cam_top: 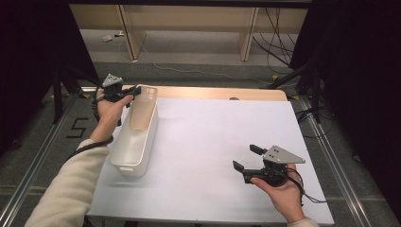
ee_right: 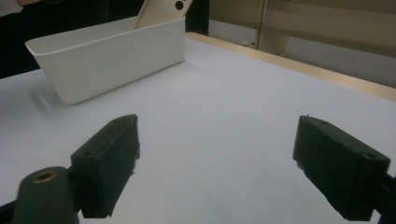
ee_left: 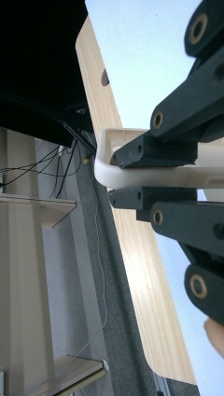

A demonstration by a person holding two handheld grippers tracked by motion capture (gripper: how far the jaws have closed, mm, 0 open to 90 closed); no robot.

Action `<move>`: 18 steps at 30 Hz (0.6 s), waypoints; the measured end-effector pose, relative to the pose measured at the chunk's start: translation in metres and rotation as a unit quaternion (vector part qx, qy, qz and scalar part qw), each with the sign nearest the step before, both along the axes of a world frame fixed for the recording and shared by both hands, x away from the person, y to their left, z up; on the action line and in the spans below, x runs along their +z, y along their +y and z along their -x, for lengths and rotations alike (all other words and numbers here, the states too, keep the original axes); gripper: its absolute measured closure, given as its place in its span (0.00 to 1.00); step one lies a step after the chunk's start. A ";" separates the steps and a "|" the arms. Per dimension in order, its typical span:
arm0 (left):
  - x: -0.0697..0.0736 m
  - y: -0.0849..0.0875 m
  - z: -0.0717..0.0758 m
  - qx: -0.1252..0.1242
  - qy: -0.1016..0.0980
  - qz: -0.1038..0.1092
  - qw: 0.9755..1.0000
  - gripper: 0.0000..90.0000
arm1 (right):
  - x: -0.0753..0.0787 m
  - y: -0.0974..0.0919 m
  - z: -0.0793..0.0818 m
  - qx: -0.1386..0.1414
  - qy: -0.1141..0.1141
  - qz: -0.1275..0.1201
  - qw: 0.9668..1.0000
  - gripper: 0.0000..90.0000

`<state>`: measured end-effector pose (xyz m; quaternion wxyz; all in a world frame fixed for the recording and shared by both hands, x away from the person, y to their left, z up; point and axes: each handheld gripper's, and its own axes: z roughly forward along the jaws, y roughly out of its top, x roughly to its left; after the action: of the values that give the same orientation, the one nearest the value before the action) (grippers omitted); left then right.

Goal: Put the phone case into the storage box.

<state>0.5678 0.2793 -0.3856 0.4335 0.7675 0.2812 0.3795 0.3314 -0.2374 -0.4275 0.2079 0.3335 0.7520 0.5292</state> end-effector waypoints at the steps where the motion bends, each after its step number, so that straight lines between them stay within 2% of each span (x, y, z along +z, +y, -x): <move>1: 0.000 0.000 0.000 0.000 0.000 0.000 1.000 0.89 | 0.000 0.000 0.000 0.000 0.000 0.000 1.000 0.18; 9: -0.001 0.002 -0.002 0.000 0.003 -0.002 1.000 0.89 | 0.000 0.000 0.000 0.000 0.000 -0.001 1.000 0.18; 10: -0.002 0.002 -0.002 0.001 0.005 -0.003 1.000 0.89 | 0.000 0.000 -0.001 0.000 -0.008 0.001 1.000 0.18; 12: -0.002 0.003 -0.002 0.000 0.005 -0.004 1.000 0.89 | 0.000 -0.001 0.000 0.001 0.004 0.004 1.000 0.18; 13: -0.002 0.003 -0.002 0.001 0.006 -0.002 1.000 0.88 | 0.000 -0.001 0.000 0.001 0.002 0.002 1.000 0.18; 14: -0.002 0.004 -0.003 0.001 0.007 -0.004 1.000 0.88 | 0.000 -0.001 -0.001 0.002 -0.009 0.004 1.000 0.18; 16: -0.003 0.004 -0.003 0.002 0.008 -0.005 1.000 0.88 | -0.001 -0.001 -0.002 0.004 -0.011 -0.001 1.000 0.18; 17: -0.004 0.004 -0.003 0.002 0.009 -0.004 1.000 0.87 | -0.001 0.000 -0.001 0.004 0.005 -0.007 1.000 0.18; 18: -0.004 0.004 -0.003 0.004 0.011 -0.005 1.000 0.87 | -0.001 0.000 -0.001 0.004 0.005 -0.006 1.000 0.18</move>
<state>0.5712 0.2835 -0.3897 0.4253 0.7727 0.2870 0.3738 0.3321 -0.2375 -0.4286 0.1999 0.3342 0.7512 0.5329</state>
